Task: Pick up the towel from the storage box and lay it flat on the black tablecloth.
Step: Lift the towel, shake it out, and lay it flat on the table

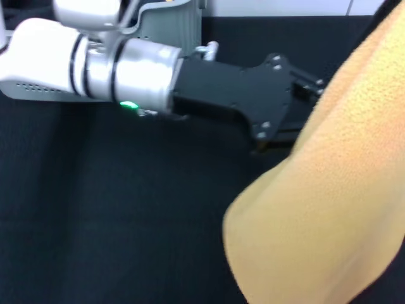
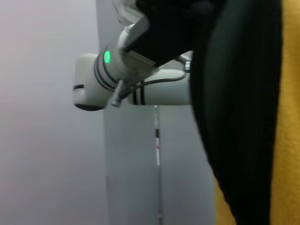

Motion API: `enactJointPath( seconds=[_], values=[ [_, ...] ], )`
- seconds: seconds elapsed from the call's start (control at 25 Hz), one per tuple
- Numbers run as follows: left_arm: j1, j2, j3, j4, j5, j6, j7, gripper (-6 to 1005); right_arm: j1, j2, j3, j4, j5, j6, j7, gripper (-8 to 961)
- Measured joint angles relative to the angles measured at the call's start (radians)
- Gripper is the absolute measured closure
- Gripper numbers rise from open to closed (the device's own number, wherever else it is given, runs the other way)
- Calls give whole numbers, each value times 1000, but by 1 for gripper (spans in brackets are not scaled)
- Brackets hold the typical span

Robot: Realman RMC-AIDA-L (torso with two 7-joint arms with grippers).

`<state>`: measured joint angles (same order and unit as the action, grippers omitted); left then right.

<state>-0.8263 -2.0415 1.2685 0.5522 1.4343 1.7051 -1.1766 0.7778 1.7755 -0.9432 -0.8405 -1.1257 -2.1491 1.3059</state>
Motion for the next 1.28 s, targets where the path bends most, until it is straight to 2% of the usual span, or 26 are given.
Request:
enactJointPath(
  seconds=[0.16, 0.36, 0.56, 1.04, 1.16, 1.28],
  values=[
    [25, 35, -32, 4, -11, 110, -30, 740, -22, -6, 20, 0, -2, 0, -3, 948],
    [46, 40, -127, 11, -12, 274, -66, 740, -57, -12, 60, 0, -4, 0, -8, 948],
    [62, 29, -140, 13, -14, 316, -90, 739, -81, -8, 114, 0, -5, 1, -10, 948],
    [100, -32, -148, 3, -24, 275, -37, 737, -90, 14, 141, 18, 14, 3, -29, 949],
    [118, -38, -182, 3, -23, 221, -20, 737, -88, 13, 137, 15, 14, 1, -29, 949],
    [137, -34, -232, 5, -21, 168, -18, 736, -90, 9, 128, 2, 14, -2, -25, 949]
  ],
)
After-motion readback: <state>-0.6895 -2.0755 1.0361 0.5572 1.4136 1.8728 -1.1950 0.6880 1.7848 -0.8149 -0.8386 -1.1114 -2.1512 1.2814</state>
